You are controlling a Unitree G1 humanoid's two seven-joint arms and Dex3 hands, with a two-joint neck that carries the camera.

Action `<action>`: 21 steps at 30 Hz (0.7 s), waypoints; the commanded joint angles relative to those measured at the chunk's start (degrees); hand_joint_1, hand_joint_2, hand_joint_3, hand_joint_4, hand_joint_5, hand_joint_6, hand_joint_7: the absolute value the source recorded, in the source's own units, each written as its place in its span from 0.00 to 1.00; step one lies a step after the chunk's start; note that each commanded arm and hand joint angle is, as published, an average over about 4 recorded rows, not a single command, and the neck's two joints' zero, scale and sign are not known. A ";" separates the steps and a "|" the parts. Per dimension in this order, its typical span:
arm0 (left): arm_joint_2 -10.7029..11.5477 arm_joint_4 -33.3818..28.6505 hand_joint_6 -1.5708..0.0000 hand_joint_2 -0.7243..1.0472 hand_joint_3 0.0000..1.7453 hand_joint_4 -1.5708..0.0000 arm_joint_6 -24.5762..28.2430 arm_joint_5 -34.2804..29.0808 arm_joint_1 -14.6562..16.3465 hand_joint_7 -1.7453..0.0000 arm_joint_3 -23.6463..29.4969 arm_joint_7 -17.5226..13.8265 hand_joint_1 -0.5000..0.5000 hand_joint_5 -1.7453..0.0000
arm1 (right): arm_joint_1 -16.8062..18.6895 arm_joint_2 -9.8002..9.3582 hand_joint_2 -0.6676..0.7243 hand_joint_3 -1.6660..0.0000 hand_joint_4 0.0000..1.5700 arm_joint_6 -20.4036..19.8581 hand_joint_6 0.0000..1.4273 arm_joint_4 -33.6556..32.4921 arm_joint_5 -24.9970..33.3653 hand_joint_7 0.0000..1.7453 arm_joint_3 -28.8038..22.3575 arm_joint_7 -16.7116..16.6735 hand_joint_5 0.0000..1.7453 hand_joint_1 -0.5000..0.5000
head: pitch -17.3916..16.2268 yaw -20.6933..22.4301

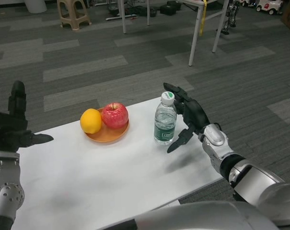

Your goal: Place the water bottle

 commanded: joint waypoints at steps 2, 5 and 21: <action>0.23 -0.38 1.00 0.30 0.05 1.00 -0.12 -0.06 0.19 1.00 0.19 0.13 0.00 0.94 | 1.91 -1.12 0.74 0.93 0.00 0.05 0.00 -2.16 0.30 0.05 -2.85 0.54 0.00 0.00 | -0.18 -0.03; 0.29 -0.38 1.00 0.30 0.05 1.00 -0.07 -0.10 0.19 1.00 0.23 0.13 0.00 0.94 | 2.96 -1.43 0.75 0.95 0.00 0.08 0.00 -3.54 0.30 0.06 -5.24 0.56 0.00 0.00 | -0.15 0.02; 0.38 -0.41 1.00 0.33 0.03 1.00 -0.03 -0.06 0.10 1.00 0.27 0.22 0.00 0.94 | 8.10 -2.31 0.73 0.95 0.00 0.16 0.00 -15.95 0.30 0.04 -18.89 0.32 0.00 0.00 | 0.15 0.49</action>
